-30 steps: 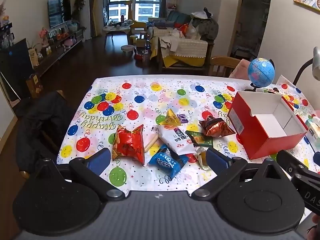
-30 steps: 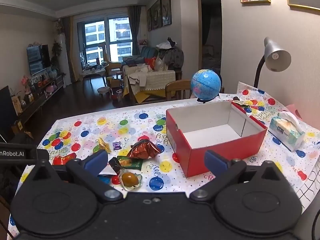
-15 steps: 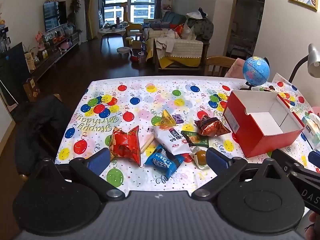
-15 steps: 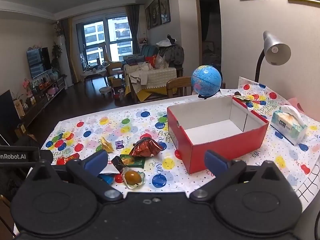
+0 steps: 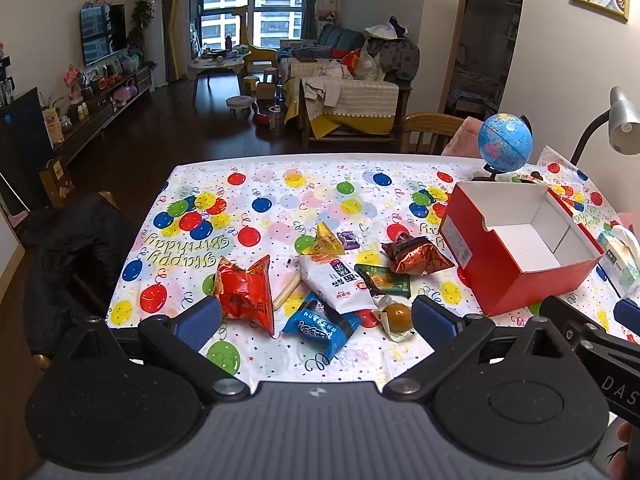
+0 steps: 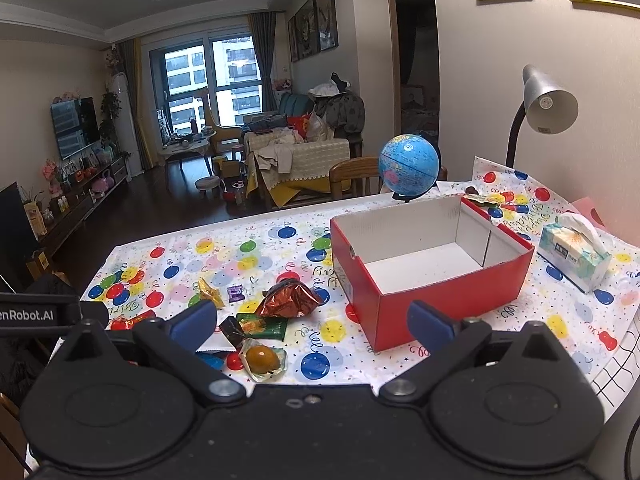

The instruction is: Organize snacks

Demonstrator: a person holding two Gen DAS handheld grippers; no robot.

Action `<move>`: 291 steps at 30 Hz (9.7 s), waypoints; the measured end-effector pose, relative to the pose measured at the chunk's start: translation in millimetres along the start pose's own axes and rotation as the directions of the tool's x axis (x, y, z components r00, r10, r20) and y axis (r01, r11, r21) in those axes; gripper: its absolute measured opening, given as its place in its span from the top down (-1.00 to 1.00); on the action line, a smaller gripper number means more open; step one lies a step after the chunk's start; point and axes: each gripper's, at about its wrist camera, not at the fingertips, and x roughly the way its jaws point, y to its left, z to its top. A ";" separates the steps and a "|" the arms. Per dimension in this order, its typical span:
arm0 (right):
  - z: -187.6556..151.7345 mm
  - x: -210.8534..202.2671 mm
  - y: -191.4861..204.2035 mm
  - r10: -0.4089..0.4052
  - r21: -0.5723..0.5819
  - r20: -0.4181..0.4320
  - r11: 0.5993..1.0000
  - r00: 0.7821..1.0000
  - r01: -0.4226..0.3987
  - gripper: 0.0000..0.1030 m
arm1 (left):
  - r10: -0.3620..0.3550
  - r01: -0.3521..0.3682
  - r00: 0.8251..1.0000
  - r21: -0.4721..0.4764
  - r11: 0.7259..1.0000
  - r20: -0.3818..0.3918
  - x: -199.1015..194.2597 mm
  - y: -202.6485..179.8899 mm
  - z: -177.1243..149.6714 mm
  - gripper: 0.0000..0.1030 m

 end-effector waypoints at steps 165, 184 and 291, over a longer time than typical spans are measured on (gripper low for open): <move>29.9 77.8 -5.5 0.198 -0.325 -0.216 0.909 0.956 -0.262 0.23 | -0.160 0.167 0.977 0.041 0.985 -0.139 61.5 -26.2 25.0 -0.18; 101.2 156.8 -138.6 0.133 -0.282 -0.187 0.942 0.973 -0.183 0.23 | -0.177 0.196 0.974 0.139 0.971 -0.142 129.8 -181.5 91.5 -0.18; 40.9 98.3 5.1 0.390 -0.129 -0.209 0.898 0.897 -0.421 -1.00 | -0.059 0.051 0.996 -0.106 0.993 -0.068 68.6 48.5 27.7 -1.00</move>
